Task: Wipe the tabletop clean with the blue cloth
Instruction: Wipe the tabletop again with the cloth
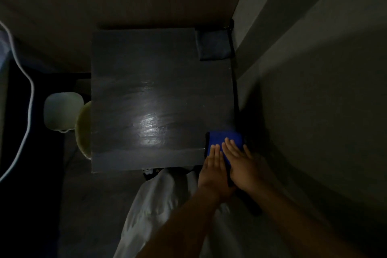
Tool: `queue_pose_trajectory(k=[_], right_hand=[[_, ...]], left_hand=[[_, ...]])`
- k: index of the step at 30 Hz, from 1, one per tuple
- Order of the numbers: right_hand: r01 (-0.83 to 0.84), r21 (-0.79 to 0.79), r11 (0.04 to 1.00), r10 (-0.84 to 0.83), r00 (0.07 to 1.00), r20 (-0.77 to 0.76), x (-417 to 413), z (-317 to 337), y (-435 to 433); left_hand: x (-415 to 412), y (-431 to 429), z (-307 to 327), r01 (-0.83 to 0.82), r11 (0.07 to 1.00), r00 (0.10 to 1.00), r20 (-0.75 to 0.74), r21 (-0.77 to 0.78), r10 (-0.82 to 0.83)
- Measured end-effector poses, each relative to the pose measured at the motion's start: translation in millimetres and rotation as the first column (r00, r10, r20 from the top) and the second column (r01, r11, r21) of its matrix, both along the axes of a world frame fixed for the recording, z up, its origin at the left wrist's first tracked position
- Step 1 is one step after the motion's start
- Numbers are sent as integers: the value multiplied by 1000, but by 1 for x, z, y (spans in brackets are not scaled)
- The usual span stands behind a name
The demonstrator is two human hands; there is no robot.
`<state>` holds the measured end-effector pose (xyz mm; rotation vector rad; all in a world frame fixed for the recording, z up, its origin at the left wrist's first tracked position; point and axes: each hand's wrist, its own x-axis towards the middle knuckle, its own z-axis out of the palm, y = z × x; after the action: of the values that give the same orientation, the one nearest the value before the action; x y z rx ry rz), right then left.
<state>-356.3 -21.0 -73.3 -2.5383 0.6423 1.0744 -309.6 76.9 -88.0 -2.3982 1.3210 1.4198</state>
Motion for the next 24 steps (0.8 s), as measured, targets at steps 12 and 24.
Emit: queue_pose_trajectory(k=[12, 24], right_hand=[[-40, 64, 997, 37, 998, 55, 31, -12, 94], [-201, 139, 970, 198, 980, 35, 109, -11, 187]], left_hand=[[20, 90, 6, -115, 992, 986, 129, 44, 109], [83, 182, 11, -226, 955, 958, 223, 194, 181]])
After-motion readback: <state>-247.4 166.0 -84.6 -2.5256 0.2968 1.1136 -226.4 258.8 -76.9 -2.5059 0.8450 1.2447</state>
